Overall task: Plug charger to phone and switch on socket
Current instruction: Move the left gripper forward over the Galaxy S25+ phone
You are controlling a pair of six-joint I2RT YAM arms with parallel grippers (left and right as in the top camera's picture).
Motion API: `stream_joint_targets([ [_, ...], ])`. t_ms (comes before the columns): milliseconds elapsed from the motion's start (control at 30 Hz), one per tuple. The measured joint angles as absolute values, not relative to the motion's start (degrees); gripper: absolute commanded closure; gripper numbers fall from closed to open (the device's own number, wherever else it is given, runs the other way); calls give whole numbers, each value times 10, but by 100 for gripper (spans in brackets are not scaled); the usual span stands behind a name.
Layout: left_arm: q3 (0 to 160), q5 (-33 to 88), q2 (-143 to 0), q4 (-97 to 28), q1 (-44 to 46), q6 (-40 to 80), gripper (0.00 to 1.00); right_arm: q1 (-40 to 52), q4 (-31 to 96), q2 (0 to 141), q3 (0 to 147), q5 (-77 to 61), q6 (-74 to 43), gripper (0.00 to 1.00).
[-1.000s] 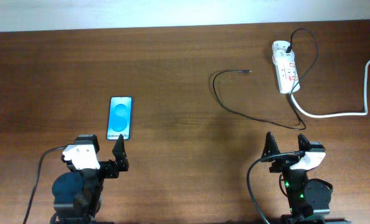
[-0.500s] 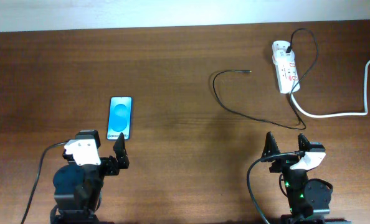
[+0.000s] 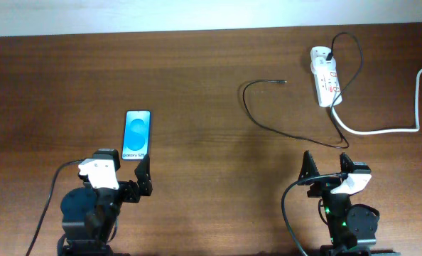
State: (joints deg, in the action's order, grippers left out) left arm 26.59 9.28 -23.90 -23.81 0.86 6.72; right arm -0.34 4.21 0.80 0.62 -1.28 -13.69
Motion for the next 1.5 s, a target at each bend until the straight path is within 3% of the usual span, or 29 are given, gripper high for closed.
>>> stream_joint_targets([
  [367,337,82,-304,-267,9,67,1,-3,42,8,6,-12,-137,2],
  [833,630,66,-688,-437,9,56,1,-3,42,8,6,-10,-137,2],
  [1167,640,-3,-837,-432,8,39,1,-3,42,8,6,-10,-137,2],
  [1500,641,-11,-892,-383,8,29,1,-3,42,8,6,-10,-137,1],
])
